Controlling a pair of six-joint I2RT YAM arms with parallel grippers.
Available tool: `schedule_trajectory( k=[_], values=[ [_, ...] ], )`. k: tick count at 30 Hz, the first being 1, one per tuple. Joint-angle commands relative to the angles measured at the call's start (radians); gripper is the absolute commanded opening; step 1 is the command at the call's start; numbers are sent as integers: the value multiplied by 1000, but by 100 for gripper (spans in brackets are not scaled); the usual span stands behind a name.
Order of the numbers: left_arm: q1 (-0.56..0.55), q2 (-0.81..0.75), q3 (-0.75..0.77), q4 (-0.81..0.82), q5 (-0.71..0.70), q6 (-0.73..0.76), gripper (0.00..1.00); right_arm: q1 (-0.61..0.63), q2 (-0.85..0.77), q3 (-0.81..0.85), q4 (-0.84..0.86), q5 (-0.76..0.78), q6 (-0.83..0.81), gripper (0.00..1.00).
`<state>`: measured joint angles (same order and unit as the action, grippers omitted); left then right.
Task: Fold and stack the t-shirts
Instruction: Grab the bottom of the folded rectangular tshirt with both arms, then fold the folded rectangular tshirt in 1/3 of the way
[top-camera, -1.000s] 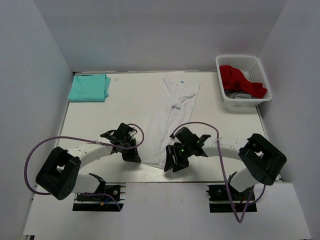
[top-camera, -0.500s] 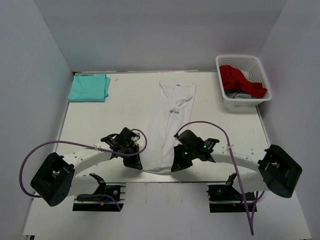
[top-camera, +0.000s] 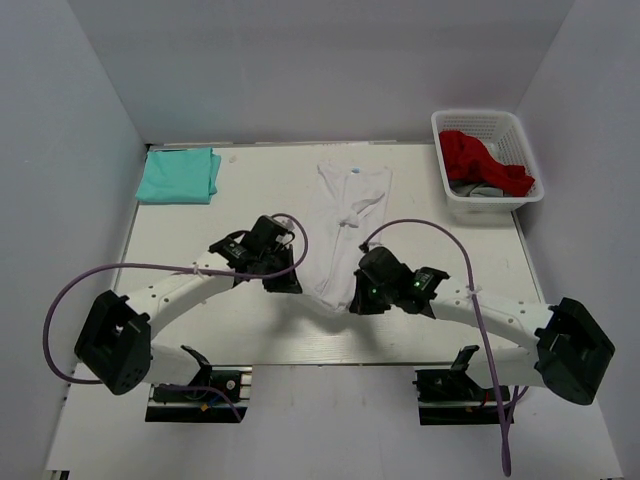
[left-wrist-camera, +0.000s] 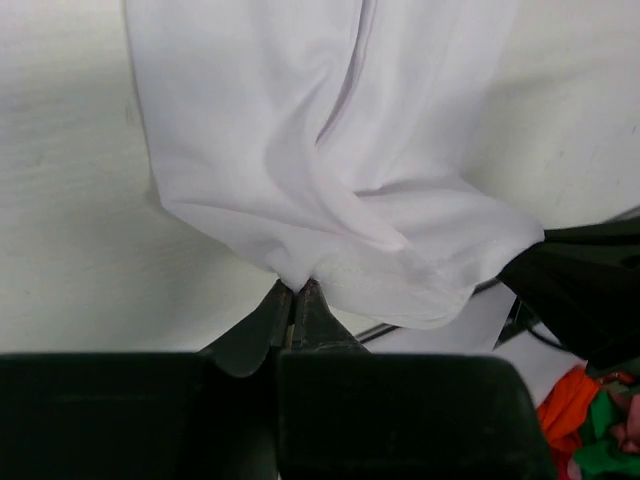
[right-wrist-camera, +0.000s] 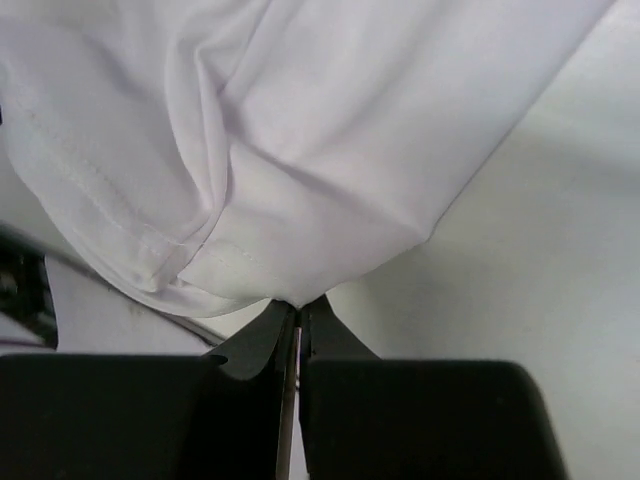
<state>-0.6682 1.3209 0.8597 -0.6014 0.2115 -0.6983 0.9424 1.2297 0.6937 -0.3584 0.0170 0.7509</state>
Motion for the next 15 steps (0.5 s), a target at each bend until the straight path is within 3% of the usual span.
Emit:
schedule_trajectory(
  k=[1,7,15],
  values=[
    [10,44,132,2,-138,-26,0,-31,3,85,-5,196,-30,0],
    [10,193,355,-44,-277,-40,0,-91,111,193,-7,276,-93,0],
    [30,464,688,-165,-356,-1,0,-206,158,286,24,328,-170,0]
  ],
)
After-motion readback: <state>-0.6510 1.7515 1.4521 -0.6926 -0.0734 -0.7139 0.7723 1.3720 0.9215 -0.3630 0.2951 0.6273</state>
